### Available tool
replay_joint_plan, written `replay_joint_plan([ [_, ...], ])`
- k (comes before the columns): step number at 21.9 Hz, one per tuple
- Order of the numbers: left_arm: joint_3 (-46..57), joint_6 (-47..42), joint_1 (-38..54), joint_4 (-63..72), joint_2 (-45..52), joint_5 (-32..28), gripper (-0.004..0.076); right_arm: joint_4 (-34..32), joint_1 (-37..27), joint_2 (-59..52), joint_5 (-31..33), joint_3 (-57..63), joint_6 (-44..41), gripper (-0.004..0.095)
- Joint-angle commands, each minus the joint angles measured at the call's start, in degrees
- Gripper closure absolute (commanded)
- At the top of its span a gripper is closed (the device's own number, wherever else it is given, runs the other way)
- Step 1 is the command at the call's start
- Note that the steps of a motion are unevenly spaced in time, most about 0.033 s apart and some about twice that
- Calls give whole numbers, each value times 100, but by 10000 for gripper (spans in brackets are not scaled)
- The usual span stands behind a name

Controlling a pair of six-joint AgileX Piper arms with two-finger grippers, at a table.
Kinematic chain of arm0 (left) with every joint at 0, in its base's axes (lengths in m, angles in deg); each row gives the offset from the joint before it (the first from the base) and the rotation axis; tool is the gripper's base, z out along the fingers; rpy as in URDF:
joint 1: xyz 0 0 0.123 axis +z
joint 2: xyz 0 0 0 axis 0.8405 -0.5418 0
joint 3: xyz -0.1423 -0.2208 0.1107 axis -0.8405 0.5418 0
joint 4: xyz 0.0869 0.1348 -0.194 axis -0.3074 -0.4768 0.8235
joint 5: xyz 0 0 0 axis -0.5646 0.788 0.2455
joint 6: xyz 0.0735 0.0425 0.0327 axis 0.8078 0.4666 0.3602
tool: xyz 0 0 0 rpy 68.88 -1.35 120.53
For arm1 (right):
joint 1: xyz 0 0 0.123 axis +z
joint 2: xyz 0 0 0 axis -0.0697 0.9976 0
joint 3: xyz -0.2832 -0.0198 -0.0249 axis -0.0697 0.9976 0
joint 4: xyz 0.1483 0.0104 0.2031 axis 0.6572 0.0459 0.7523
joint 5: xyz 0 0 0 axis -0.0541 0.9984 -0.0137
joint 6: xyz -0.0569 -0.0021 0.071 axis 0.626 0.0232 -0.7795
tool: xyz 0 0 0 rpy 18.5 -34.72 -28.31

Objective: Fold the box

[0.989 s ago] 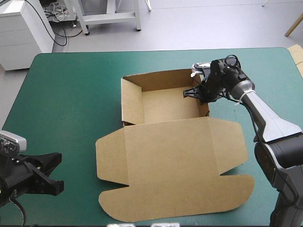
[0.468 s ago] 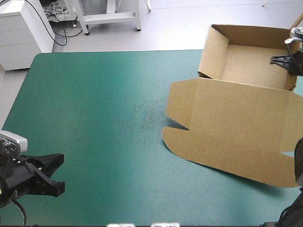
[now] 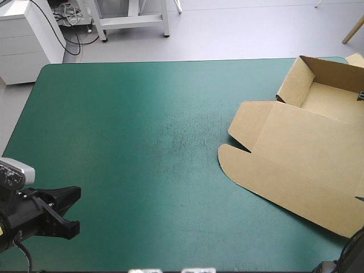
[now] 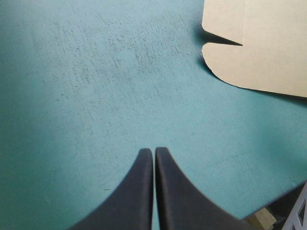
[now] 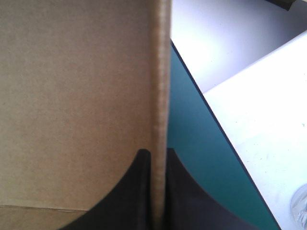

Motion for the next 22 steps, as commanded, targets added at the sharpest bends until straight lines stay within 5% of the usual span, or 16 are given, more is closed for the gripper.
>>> replay_joint_plan([
  [1, -120, 0, -6, 159, -32, 109, 731, -4, -119, -183, -263, -180, 69, 929],
  [7, -120, 0, -6, 159, -32, 109, 731, -4, -246, -104, -150, -180, 255, 790],
  [9, -120, 0, -6, 159, -32, 109, 731, 74, -293, -104, -150, -180, 255, 553],
  [10, -120, 0, -6, 159, -32, 109, 731, 84, -302, -104, -150, -180, 255, 324],
  [12, -120, 0, -6, 159, -32, 109, 731, 84, -302, -162, -142, -180, 255, 43],
  [13, -120, 0, -6, 159, -32, 109, 731, 87, -302, -189, -142, -180, 255, -18],
  [16, -120, -38, -6, 159, -32, 109, 731, 171, -302, -724, -142, -180, 255, -18],
  [22, -120, -38, -6, 128, -32, 41, 731, 1359, -292, -2097, -142, -166, 767, -17],
])
